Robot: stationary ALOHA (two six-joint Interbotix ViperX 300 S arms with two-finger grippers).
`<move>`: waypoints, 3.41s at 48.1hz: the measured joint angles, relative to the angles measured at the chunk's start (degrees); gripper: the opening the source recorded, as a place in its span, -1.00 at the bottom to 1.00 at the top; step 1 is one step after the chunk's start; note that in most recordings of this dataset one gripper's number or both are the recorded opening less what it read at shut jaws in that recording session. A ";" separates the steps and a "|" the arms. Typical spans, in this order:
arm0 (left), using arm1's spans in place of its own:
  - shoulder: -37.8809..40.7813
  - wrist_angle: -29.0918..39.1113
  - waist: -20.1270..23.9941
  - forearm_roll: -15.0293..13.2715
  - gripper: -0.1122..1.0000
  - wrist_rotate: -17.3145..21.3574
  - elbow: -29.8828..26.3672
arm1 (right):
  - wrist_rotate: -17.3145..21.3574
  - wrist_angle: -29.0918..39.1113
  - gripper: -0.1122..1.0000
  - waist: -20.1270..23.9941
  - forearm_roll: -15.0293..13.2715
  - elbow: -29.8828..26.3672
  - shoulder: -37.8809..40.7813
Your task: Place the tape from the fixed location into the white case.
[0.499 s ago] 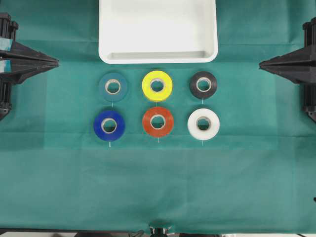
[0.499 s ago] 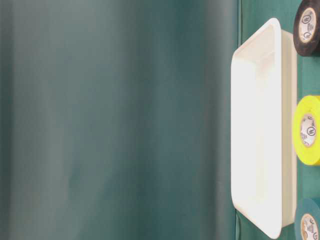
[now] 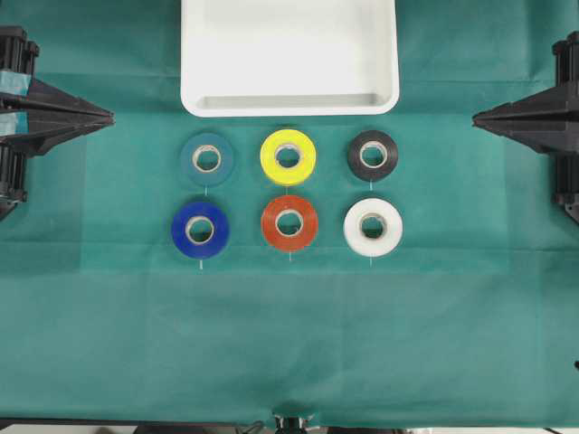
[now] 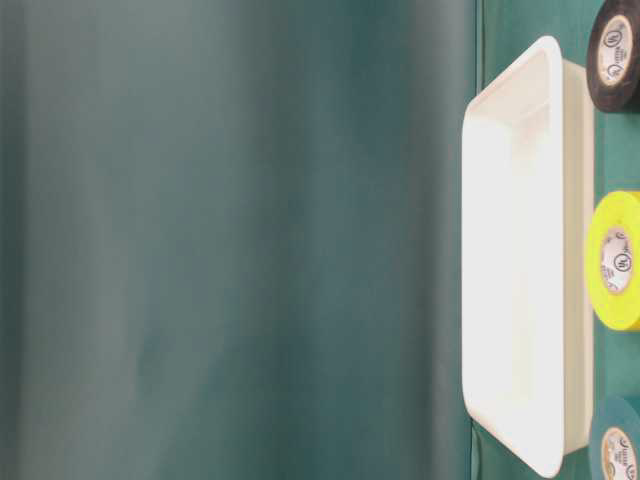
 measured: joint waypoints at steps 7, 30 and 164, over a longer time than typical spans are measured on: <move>-0.09 0.00 -0.09 -0.35 -0.77 -0.35 0.00 | 0.00 0.09 -0.80 0.00 0.00 -0.09 0.00; 0.26 0.70 -0.09 -0.53 0.12 0.09 0.00 | 0.00 0.09 -0.80 0.00 -0.09 -0.09 0.00; 41.13 -3.34 -5.89 -0.53 0.99 0.35 -31.20 | -0.35 1.32 -0.80 0.00 -0.18 -0.88 0.62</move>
